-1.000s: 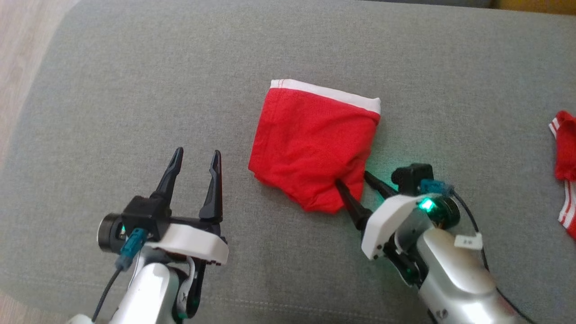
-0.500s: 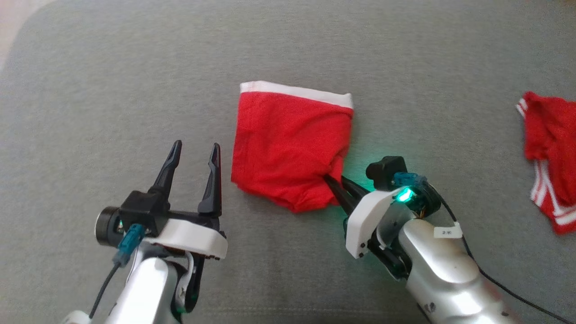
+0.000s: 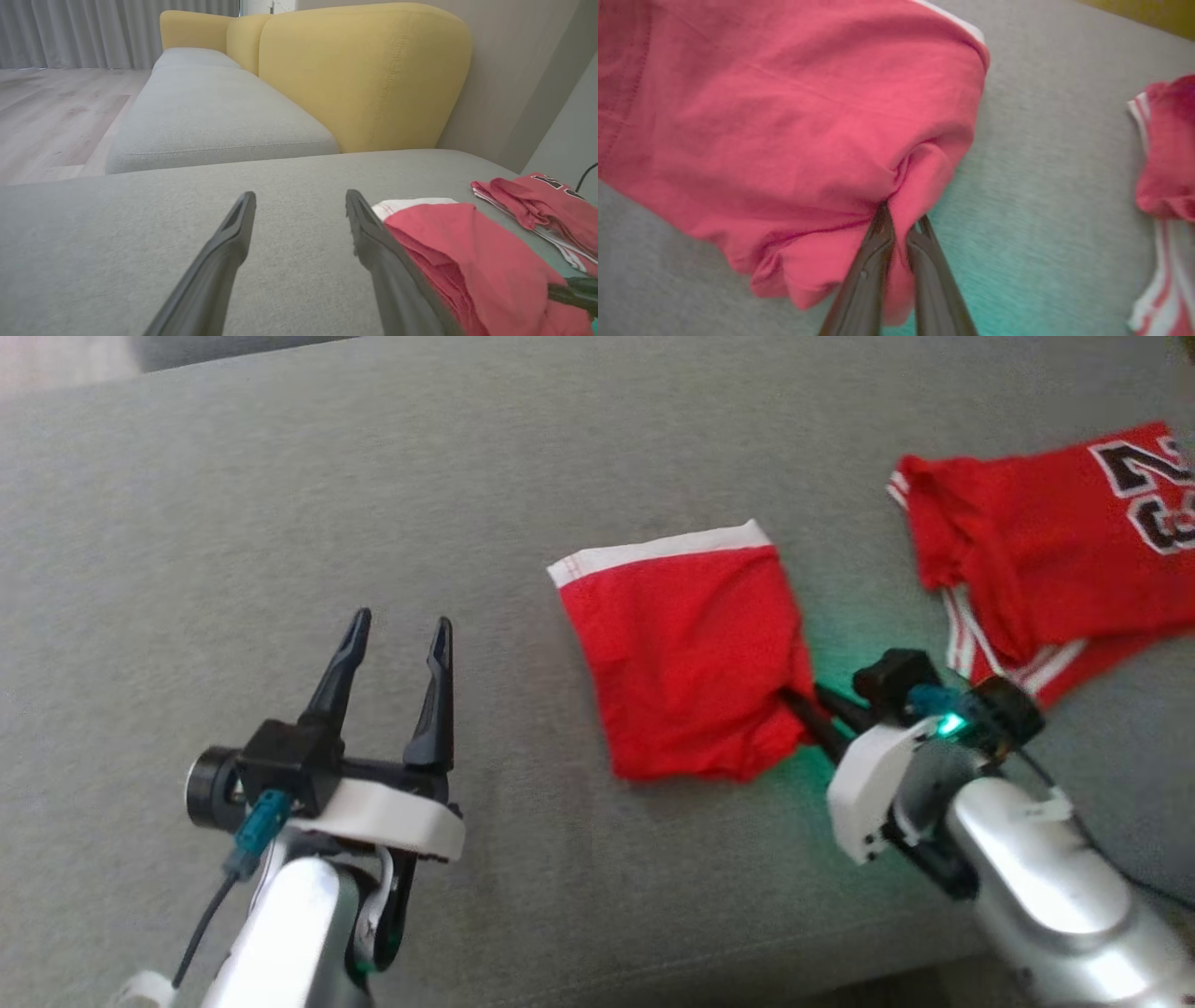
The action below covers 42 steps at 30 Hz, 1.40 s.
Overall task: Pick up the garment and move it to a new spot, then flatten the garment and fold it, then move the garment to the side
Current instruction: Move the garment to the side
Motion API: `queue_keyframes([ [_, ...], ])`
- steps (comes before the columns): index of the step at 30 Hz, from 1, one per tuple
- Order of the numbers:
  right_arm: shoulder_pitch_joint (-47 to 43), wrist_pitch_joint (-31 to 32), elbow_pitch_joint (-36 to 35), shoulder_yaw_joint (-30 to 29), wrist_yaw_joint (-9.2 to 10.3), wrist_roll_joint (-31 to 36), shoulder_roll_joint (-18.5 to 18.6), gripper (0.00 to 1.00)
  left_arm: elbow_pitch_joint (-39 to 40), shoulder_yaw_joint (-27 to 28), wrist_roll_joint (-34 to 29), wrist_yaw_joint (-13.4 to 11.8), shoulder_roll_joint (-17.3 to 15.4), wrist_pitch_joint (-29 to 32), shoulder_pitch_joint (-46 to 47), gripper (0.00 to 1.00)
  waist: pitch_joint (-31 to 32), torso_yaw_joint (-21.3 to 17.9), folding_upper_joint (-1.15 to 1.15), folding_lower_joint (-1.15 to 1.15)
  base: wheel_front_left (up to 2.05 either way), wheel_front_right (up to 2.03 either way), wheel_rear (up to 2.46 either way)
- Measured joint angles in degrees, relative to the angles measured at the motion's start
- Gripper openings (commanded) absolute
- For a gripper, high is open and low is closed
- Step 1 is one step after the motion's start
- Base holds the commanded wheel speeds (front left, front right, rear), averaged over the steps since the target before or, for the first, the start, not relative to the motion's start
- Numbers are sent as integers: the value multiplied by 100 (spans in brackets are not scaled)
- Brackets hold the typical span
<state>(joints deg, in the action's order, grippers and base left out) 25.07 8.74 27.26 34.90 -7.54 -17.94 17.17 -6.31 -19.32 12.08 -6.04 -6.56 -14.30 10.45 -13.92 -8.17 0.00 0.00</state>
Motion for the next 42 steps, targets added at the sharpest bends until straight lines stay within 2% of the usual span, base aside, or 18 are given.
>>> queue_keyframes([
  [4, 9, 240, -510, -115, 0, 198, 528, 0, 16, -24, -43, 7, -11, 0, 147, 100, -134, -354, 0, 0, 0, 0, 0],
  [6, 19, 279, -593, -187, 0, 248, 632, 0, 18, -27, -43, 8, -12, -1, 172, 100, -171, -408, 0, 0, 0, 0, 0],
  [11, 249, 442, -1047, -453, 0, 460, 1252, 0, 16, -36, -65, 29, -38, 0, 228, 100, -362, -636, 0, 0, 0, 0, 0],
  [14, 561, 490, -1222, -722, 0, 503, 1570, 0, 16, -45, -66, 52, -52, 0, 322, 100, -486, -723, 0, 0, 0, 0, 0],
  [17, 828, 530, -1249, -1181, 0, 526, 1734, 0, 19, -63, -90, 55, -64, 0, 436, 100, -619, -782, 0, 0, 0, 0, 0],
  [21, 915, 544, -879, -2061, 0, 468, 1650, 0, 19, -94, -92, 59, -77, 0, 573, 100, -796, -816, 0, 0, 0, 0, 0],
  [25, 914, 530, -143, -2931, 0, 348, 1247, 0, 13, -158, -93, 107, -79, 0, 710, 100, -978, -792, 0, 0, 0, 0, 0],
  [30, 932, 222, 726, -3444, 0, 211, 848, 0, -5, -212, -100, 158, -87, 1, 882, 100, -1202, -714, 0, 0, 0, 0, 0],
  [35, 1144, -5, 1376, -3758, 0, 266, 667, 0, -10, -214, -141, 160, -166, 9, 1001, 100, -1408, -667, 0, 0, 0, 0, 0],
  [36, 1214, -62, 1467, -3796, 0, 266, 645, 3, -10, -214, -141, 165, -181, 9, 1015, 100, -1440, -663, 0, 0, 0, 0, 0],
  [37, 1271, -132, 1544, -3831, 0, 293, 625, 43, -11, -215, -141, 183, -196, 10, 1020, 100, -1462, -662, 0, 1, 0, 0, 0],
  [38, 1334, -178, 1635, -3875, 0, 311, 597, 100, -15, -216, -141, 196, -205, 10, 1020, 100, -1471, -664, 0, 1, 0, 0, 0],
  [42, 1420, -392, 1840, -3936, 0, 346, 513, 100, -37, -226, -141, 194, -224, 11, 1018, 100, -1399, -681, 0, 1, 0, 0, 0],
])
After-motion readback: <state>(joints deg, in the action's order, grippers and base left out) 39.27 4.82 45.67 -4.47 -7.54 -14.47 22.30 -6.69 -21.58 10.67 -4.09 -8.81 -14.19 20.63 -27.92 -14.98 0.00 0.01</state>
